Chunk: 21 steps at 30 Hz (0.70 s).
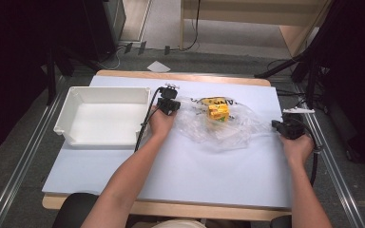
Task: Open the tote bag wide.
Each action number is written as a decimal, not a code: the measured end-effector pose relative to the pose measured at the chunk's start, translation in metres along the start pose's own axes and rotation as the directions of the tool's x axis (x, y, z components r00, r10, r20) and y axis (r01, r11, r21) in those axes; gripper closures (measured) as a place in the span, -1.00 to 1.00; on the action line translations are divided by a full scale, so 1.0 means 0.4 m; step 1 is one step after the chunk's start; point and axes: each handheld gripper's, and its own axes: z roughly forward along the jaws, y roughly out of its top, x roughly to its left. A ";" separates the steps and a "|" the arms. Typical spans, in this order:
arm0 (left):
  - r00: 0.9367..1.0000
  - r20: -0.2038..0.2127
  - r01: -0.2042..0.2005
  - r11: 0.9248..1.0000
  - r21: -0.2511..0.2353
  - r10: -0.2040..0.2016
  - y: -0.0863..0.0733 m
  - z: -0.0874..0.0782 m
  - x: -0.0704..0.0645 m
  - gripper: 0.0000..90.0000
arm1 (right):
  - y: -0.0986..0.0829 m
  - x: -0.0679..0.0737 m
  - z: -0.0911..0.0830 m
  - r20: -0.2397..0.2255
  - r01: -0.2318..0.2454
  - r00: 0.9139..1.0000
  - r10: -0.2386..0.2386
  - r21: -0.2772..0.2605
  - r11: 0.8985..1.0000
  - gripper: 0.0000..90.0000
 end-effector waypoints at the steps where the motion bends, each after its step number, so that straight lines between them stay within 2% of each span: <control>1: 1.000 -0.007 -0.004 1.000 -0.002 0.004 0.000 0.000 0.002 0.99 | -0.002 -0.005 -0.001 0.015 -0.012 1.000 0.012 0.013 1.000 1.00; 2: 1.000 -0.007 0.004 1.000 -0.001 -0.004 0.001 0.000 0.001 0.99 | -0.007 -0.015 -0.003 -0.011 -0.042 0.999 0.043 0.002 0.999 1.00; 3: 1.000 -0.002 -0.001 1.000 0.000 0.001 0.001 0.000 -0.004 0.94 | -0.010 -0.019 -0.004 -0.025 -0.047 0.999 0.046 -0.002 0.999 1.00; 4: 1.000 -0.006 -0.022 1.000 0.001 0.022 0.001 0.000 -0.015 0.91 | -0.010 -0.019 -0.006 -0.025 -0.050 0.998 0.050 -0.001 0.999 1.00; 6: 0.999 -0.004 -0.045 0.999 0.003 0.045 0.001 0.001 -0.027 0.92 | -0.003 -0.010 -0.009 -0.056 -0.070 0.996 0.069 -0.021 0.997 1.00; 10: 0.999 0.036 -0.031 1.000 -0.005 0.031 0.006 -0.010 -0.032 0.89 | 0.028 0.017 -0.015 -0.049 -0.006 0.999 0.005 -0.027 1.000 1.00; 14: 0.997 0.075 -0.028 0.999 -0.016 0.029 0.015 -0.035 -0.029 0.79 | 0.046 0.016 -0.034 -0.054 -0.002 0.999 0.000 -0.043 0.999 1.00; 17: 0.994 0.099 -0.053 0.999 -0.005 0.053 0.026 -0.056 -0.038 0.75 | 0.056 0.014 -0.056 -0.065 0.001 0.998 -0.004 -0.054 0.999 1.00; 21: 0.989 0.125 -0.079 0.996 -0.038 0.083 0.040 -0.096 -0.048 0.74 | 0.068 0.013 -0.092 -0.066 0.015 0.998 -0.020 -0.073 0.997 1.00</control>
